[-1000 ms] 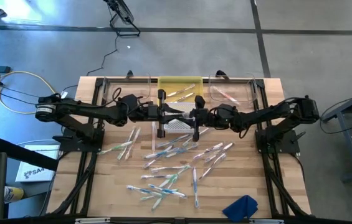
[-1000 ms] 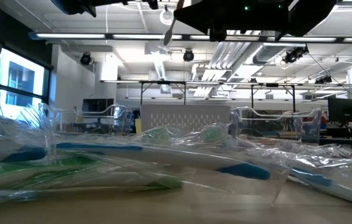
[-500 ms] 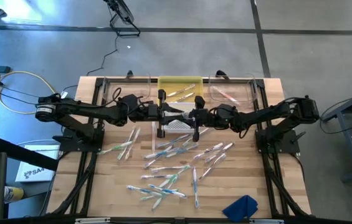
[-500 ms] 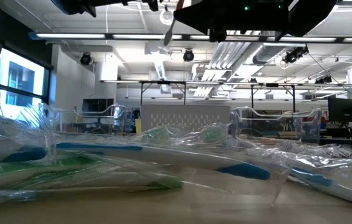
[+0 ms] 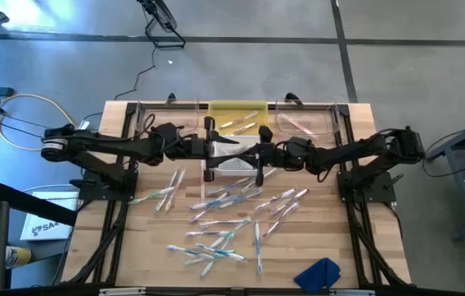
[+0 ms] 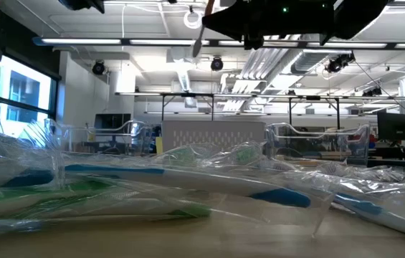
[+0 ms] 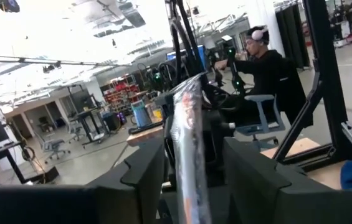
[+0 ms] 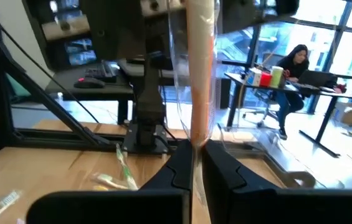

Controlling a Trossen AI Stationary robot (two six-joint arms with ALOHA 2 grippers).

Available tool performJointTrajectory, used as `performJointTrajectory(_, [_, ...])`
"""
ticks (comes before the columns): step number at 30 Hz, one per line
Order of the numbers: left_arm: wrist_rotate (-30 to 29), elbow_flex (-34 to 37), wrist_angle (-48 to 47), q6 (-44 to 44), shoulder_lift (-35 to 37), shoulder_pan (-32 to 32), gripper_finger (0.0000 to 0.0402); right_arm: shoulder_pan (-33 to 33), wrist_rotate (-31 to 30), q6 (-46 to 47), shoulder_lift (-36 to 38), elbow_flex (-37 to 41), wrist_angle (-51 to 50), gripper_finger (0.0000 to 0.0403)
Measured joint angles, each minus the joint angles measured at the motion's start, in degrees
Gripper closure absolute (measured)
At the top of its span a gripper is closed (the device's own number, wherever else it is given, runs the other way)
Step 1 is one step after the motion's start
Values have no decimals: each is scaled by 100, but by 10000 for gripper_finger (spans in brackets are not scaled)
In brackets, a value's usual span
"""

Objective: Pick & Place Toothbrushes
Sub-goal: Put the orange toothbrush into the right transparent bin

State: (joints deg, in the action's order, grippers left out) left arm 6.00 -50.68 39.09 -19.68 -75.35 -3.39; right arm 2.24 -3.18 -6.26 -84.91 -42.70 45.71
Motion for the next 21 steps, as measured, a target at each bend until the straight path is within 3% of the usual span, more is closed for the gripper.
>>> performJointTrajectory(5, [-109, 0, -825, -259, 462, -1, 240, -6, -280, 9, 435, -4, -556, 395])
performJointTrajectory(15, [-146, -2, -1732, -259, 937, 1, 240, 50, -2886, 379, 1674, -4, -3451, 395])
performJointTrajectory(21, [-162, -9, -2023, -258, 1093, 1, 240, 453, -3533, 908, 1920, -4, -4779, 395])
